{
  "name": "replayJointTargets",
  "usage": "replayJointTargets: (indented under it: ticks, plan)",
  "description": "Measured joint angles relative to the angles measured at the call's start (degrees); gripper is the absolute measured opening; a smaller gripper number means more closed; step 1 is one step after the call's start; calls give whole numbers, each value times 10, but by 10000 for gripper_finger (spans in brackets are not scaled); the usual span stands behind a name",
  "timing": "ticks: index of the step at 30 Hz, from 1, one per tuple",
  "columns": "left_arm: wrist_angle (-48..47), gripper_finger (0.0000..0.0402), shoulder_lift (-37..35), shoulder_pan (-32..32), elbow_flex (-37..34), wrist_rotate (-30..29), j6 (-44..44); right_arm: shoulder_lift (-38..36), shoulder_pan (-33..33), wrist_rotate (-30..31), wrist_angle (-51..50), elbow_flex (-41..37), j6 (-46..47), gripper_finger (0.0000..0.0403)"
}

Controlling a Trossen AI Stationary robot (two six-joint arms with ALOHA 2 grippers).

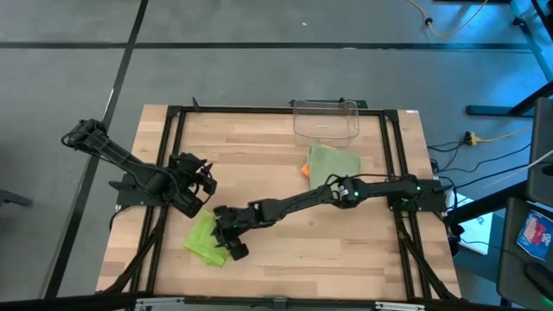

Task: Fold microfiber towels
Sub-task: Move the light green microfiber cloth to the center of the table

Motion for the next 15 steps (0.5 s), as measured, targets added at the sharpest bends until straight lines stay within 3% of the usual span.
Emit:
replayJointTargets:
  ticks: [6, 15]
  plan:
    - [0, 103, 0, 0, 0, 0, 0, 0, -7, 29, -148, 4, 3, 198]
    - [0, 103, 0, 0, 0, 0, 0, -19, -39, 23, -348, 7, 26, 198]
